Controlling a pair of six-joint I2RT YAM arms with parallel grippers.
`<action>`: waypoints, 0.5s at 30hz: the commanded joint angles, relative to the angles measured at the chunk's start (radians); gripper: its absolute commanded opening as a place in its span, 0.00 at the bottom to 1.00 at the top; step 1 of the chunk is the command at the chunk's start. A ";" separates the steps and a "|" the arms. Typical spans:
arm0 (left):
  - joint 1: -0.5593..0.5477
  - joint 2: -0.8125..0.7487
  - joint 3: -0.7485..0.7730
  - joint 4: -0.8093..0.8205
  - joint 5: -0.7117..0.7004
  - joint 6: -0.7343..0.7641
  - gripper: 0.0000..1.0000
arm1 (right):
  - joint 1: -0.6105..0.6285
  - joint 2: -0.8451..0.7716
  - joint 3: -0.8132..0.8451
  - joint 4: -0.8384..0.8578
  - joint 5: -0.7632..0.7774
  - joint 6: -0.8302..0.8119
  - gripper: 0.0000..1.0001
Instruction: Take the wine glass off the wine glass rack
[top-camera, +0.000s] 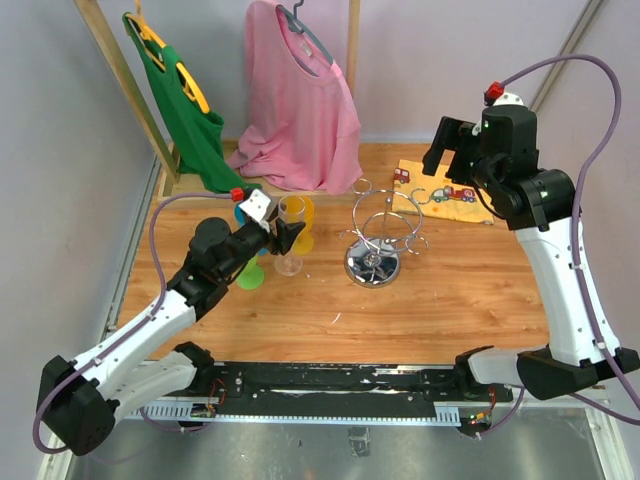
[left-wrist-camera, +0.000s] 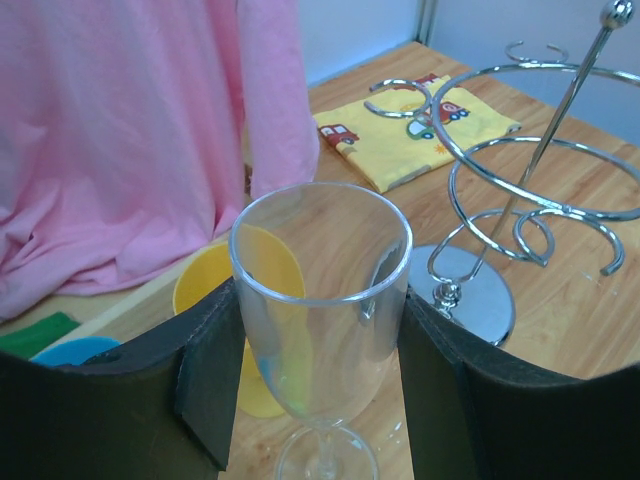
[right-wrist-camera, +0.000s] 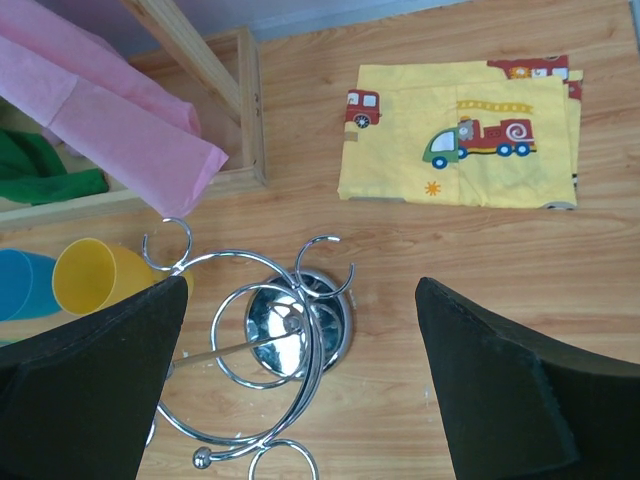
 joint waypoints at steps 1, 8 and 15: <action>-0.017 -0.047 -0.071 0.189 -0.051 -0.008 0.00 | -0.048 -0.019 -0.019 -0.023 -0.043 0.078 0.98; -0.065 -0.075 -0.217 0.340 -0.072 0.027 0.00 | -0.123 -0.019 -0.027 -0.070 -0.135 0.153 0.98; -0.098 -0.029 -0.323 0.501 -0.110 0.069 0.00 | -0.128 0.001 -0.031 -0.078 -0.185 0.192 0.98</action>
